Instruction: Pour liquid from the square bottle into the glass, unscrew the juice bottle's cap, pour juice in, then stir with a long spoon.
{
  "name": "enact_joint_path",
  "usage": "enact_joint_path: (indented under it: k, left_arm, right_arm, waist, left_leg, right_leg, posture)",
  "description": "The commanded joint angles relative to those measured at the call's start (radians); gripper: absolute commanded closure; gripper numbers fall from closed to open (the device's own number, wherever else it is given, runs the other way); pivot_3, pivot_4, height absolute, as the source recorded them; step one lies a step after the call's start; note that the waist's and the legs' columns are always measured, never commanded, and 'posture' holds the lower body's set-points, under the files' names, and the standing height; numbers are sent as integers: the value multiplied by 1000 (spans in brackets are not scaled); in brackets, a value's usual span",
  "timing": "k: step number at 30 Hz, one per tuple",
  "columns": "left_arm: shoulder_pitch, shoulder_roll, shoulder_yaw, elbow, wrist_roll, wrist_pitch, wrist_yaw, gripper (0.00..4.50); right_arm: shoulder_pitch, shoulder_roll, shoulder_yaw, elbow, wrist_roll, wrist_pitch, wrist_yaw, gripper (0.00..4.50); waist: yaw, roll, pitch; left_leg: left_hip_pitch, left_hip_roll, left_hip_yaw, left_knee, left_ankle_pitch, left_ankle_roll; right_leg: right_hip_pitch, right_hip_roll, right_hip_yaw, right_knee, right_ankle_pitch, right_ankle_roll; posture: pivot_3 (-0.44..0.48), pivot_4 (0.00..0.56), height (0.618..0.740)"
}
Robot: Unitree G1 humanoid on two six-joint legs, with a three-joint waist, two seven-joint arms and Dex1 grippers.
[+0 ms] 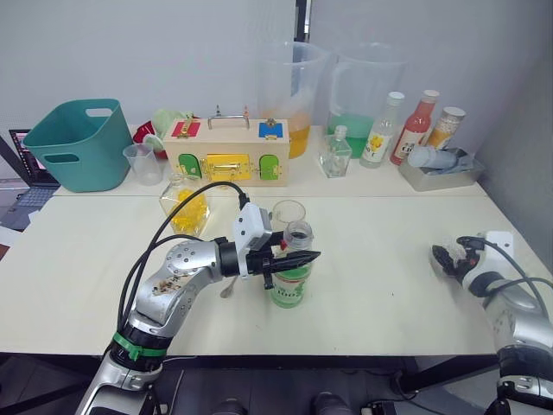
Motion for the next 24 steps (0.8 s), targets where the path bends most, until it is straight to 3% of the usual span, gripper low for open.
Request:
enact_joint_path:
  k: [1,7,15,24]
  left_arm:
    - [6,19,5,4,35,10,18,3258]
    - [3,21,8,4,31,12,16,3258]
    - [-4,23,57,-28,-10,58,35,3258]
    - [35,124,178,-128,-100,127,32,3258]
  right_arm:
    - [-4,-20,-43,-128,53,34,1,13]
    - [-6,-54,-45,-331,143,171,53,13]
    - [-97,-191,44,-508,307,400,301,13]
    - [-136,-298,130,-624,469,583,549,13]
  waist:
    - [-1,0,0]
    - [-1,0,0]
    - [-2,0,0]
    - [-8,0,1]
  left_leg:
    - [0,0,0,0,0,0]
    - [0,0,0,0,0,0]
    - [0,1,-1,0,0,0]
    - [-3,1,0,-1,0,1]
  right_leg:
    - [0,0,0,0,0,0]
    - [0,0,0,0,0,0]
    - [0,0,0,0,0,0]
    - [-3,1,0,-1,0,0]
  posture:
    - [0,150,740]
    - [0,150,740]
    - [0,150,740]
    - [0,150,740]
